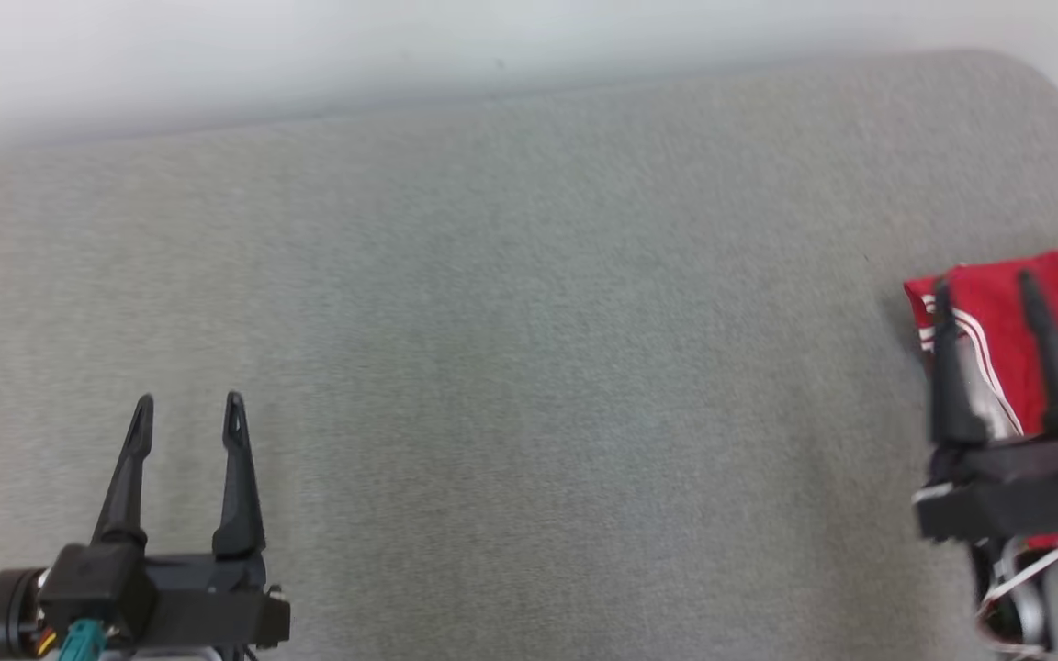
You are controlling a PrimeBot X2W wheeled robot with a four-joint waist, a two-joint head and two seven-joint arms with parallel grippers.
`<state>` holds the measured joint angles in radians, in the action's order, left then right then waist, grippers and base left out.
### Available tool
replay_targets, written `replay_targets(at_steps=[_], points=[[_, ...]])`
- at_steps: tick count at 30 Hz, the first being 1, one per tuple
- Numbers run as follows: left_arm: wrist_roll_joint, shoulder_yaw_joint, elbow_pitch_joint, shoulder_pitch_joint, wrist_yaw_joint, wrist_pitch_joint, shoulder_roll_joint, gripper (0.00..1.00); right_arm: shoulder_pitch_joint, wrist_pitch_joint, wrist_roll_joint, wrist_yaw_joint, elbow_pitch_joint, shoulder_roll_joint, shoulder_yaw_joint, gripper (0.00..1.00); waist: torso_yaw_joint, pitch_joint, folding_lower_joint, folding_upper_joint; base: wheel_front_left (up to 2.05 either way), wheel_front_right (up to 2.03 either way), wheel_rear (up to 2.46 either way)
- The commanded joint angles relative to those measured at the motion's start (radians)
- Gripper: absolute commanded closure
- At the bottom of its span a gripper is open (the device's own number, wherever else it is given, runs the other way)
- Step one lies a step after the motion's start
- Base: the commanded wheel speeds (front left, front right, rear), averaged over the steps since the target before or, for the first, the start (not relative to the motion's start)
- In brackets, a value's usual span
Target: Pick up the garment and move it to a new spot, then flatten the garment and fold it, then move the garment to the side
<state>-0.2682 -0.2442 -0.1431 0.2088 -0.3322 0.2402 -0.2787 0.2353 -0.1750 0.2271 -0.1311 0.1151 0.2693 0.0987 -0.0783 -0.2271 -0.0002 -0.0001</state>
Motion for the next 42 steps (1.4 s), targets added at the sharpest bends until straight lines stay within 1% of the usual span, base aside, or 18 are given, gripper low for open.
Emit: replay_targets(at_steps=[1, 5, 10, 18, 20, 24, 31, 42], points=[[-0.009, 0.006, 0.0, -0.029, -0.002, 0.009, -0.004, 0.0, -0.033, 0.008, -0.017, 0.001, 0.009, -0.017, 0.012, 0.0, 0.053, 0.06, 0.0002, 0.0001, 0.0, 0.0, 0.0], [-0.021, 0.008, 0.008, -0.064, 0.001, 0.012, -0.005, 0.0, -0.086, 0.023, -0.04, 0.001, 0.013, -0.045, 0.036, 0.0, 0.067, 0.1, 0.0002, 0.0001, 0.0, 0.0, 0.0], [-0.032, 0.009, 0.018, -0.102, 0.003, 0.016, -0.005, 0.0, -0.149, 0.042, -0.063, 0.001, 0.018, -0.053, 0.059, 0.0, 0.068, 0.138, 0.0002, 0.0001, 0.0, 0.0, 0.0], [-0.054, -0.002, 0.035, -0.127, 0.03, 0.017, -0.005, 0.0, -0.232, 0.072, -0.08, 0.001, 0.042, -0.064, 0.053, 0.0, 0.072, 0.177, 0.0002, 0.0001, 0.0, 0.0, 0.0], [-0.054, -0.001, 0.049, -0.133, 0.038, 0.017, -0.014, 0.0, -0.252, 0.077, -0.081, 0.001, 0.047, -0.069, 0.051, 0.0, 0.072, 0.186, 0.0002, 0.0001, 0.0, 0.0, 0.0], [-0.045, -0.004, 0.07, -0.145, 0.033, 0.016, -0.023, 0.0, -0.287, 0.086, -0.092, 0.001, 0.057, -0.077, 0.047, 0.0, 0.067, 0.207, 0.0002, 0.0001, 0.0, 0.0, 0.0], [-0.057, -0.001, 0.088, -0.169, 0.027, 0.017, -0.02, 0.0, -0.329, 0.1, -0.101, 0.001, 0.077, -0.095, 0.035, 0.0, 0.068, 0.23, 0.0002, 0.0001, 0.0, 0.0, 0.0], [-0.062, -0.002, 0.107, -0.166, 0.026, 0.019, -0.021, 0.0, -0.333, 0.105, -0.102, 0.001, 0.09, -0.106, 0.038, 0.0, 0.07, 0.234, 0.0002, 0.0001, 0.0, 0.0, 0.0]])
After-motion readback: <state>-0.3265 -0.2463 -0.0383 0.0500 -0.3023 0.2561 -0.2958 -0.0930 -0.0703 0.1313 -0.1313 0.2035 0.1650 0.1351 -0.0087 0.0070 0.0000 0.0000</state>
